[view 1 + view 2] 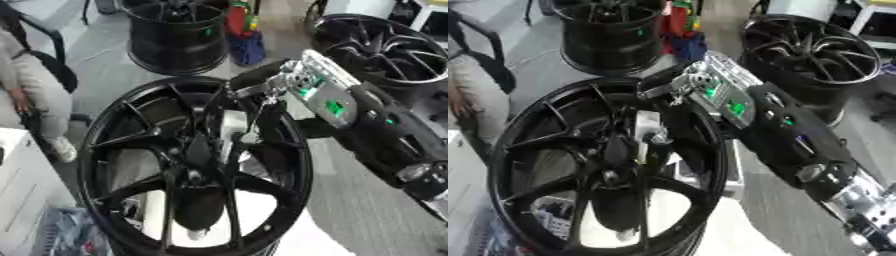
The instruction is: Pull the pin out of the wheel hub.
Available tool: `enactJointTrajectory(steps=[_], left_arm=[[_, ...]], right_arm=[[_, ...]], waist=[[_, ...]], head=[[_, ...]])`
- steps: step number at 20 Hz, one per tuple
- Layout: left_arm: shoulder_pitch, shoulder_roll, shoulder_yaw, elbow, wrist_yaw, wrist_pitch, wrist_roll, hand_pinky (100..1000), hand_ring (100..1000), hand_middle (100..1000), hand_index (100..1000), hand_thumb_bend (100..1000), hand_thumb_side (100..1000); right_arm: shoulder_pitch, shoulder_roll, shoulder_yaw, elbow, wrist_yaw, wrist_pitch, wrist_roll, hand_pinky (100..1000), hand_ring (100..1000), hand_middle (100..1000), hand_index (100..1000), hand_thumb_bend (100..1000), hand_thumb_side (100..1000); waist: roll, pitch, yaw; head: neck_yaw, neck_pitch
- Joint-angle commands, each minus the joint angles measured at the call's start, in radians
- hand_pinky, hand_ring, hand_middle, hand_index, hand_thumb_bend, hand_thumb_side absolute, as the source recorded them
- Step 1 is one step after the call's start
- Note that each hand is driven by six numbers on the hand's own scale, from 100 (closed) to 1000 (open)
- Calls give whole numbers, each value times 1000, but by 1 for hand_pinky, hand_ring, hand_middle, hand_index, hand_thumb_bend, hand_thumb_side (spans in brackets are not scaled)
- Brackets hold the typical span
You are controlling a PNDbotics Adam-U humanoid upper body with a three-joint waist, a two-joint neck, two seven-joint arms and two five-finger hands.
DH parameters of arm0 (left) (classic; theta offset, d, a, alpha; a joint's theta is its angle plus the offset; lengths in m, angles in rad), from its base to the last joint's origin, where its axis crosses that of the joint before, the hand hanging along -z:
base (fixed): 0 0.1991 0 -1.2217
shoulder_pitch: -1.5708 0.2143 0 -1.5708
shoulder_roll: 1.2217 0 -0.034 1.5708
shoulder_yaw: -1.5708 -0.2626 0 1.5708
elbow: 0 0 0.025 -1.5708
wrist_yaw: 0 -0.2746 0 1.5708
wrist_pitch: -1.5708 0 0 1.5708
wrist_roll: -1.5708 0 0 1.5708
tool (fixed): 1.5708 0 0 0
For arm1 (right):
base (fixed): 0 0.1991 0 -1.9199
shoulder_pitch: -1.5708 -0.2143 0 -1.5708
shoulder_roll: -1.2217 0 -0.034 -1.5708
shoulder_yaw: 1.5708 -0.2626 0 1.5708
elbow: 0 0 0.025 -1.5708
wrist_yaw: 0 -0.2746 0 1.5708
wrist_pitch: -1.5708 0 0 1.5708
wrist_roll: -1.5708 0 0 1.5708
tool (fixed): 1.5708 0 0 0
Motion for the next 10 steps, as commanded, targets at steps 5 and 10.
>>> enactJointTrajectory(steps=[5, 10], left_arm=[[-11, 25, 1, -8, -6, 3, -1, 582, 571, 662, 748, 596, 237], [-9, 29, 2, -8, -6, 3, 0, 582, 571, 662, 747, 597, 236]], right_arm=[[-51, -51, -28, -84, -22, 12, -2, 397, 475, 547, 712, 147, 256], [-66, -77, -38, -143, -39, 22, 6, 396, 476, 545, 712, 147, 252]], waist=[[1, -19, -1], [-4, -24, -2]], head=[[-3, -5], [-2, -6]])
